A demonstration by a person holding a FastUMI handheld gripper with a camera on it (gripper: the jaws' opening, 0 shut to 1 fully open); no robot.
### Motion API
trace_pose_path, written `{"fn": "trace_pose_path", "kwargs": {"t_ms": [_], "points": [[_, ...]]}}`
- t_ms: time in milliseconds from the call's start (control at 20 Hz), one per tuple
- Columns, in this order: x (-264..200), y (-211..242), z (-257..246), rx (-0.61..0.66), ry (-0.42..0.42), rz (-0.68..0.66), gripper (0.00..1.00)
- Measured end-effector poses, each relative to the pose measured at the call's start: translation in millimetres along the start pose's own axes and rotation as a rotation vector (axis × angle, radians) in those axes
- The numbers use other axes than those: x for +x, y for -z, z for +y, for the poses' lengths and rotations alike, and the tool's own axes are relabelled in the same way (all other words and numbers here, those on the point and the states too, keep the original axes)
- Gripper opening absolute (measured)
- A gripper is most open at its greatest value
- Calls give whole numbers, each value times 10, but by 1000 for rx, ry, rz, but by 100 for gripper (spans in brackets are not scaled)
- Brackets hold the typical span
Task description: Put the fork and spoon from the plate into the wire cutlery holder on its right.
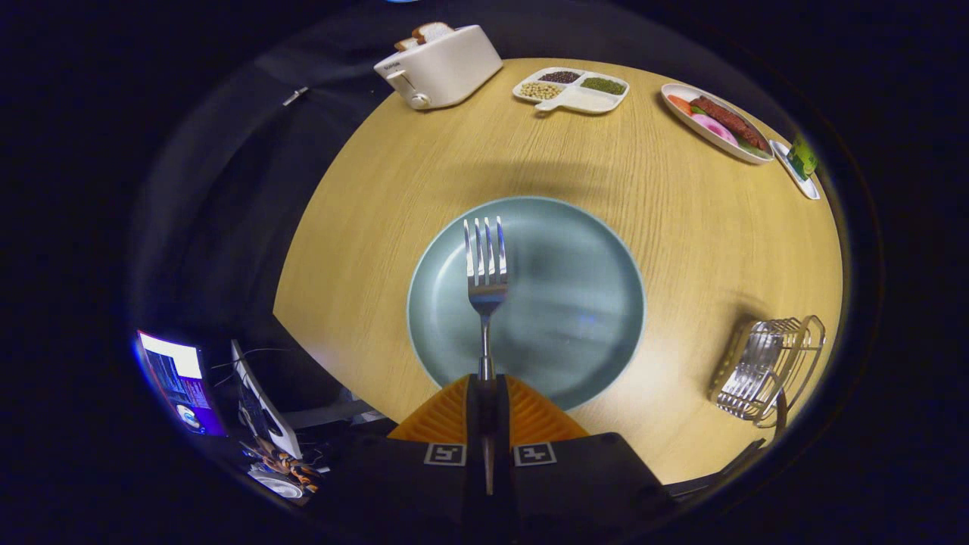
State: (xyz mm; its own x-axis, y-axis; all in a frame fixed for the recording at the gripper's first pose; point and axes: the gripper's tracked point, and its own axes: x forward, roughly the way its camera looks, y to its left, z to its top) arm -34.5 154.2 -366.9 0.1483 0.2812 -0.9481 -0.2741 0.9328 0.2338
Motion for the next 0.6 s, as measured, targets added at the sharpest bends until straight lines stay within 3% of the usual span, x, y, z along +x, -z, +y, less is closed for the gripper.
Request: {"fn": "trace_pose_path", "kwargs": {"t_ms": [300, 600], "points": [[-784, 93, -646, -30, 53, -17, 8], [-1364, 318, -1389, 54, 103, 38, 8]]}}
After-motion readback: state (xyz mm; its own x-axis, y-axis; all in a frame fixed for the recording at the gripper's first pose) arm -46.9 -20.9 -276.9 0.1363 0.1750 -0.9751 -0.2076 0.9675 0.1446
